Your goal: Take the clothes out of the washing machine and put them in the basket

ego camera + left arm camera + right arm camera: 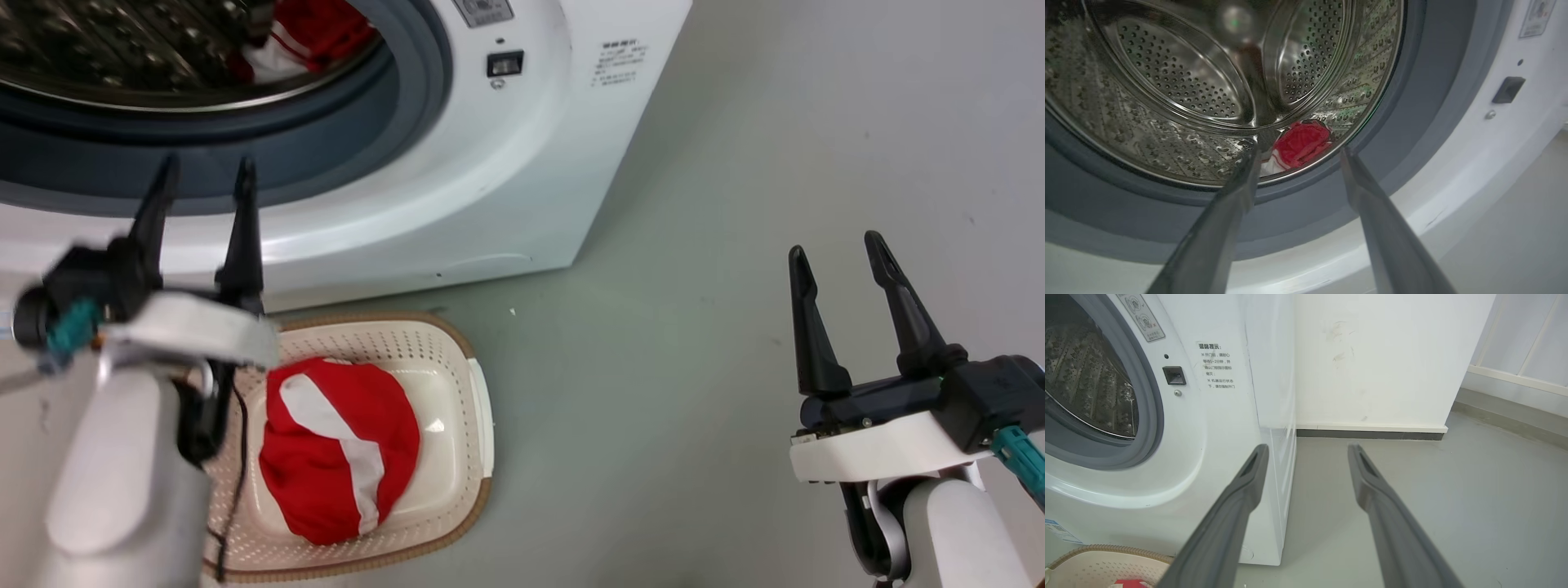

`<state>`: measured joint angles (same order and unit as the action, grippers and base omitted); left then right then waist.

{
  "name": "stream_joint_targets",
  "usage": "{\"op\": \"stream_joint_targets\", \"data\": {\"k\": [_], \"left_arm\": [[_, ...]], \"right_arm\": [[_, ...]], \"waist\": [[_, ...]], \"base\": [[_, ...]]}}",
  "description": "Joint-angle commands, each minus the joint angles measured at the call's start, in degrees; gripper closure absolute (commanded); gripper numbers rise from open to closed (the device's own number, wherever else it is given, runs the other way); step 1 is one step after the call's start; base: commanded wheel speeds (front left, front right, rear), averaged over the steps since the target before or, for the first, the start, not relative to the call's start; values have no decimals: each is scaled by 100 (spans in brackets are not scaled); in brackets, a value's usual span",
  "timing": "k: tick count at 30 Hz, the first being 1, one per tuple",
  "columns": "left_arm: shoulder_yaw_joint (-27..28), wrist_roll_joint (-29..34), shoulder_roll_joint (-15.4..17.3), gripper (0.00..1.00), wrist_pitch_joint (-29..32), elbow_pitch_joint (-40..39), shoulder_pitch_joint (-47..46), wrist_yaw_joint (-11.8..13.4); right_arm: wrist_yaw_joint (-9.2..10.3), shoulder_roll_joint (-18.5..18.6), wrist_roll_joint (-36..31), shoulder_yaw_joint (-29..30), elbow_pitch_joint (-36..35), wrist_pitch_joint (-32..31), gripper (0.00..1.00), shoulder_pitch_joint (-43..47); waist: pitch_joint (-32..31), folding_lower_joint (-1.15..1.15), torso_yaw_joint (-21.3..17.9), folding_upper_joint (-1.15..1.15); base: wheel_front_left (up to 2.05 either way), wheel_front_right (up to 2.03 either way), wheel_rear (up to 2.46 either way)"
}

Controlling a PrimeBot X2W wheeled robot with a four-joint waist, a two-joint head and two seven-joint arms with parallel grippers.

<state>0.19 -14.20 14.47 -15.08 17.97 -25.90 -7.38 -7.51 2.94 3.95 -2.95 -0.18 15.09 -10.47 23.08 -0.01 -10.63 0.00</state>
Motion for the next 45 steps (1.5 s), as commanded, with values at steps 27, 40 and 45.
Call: {"op": "stream_joint_targets", "data": {"k": [27,40,45], "left_arm": [[-2874,-2478,2610,0,3993,1444,-5999,-2],[-3358,-2712,2604,0,5540,2487,-7046,-2],[-3562,-2591,2572,0,5737,2811,-7081,-2]], "right_arm": [[4,-14,992,-665,-620,13,0,-737],[4,-14,1236,-1056,-761,13,0,-440],[4,-14,1275,-1046,-792,12,0,-353]], "waist": [[2516,1,-1156,0],[2745,1,-1633,0],[2779,1,-1646,0]], "base": [[0,0,0],[0,0,0],[0,0,0]]}}
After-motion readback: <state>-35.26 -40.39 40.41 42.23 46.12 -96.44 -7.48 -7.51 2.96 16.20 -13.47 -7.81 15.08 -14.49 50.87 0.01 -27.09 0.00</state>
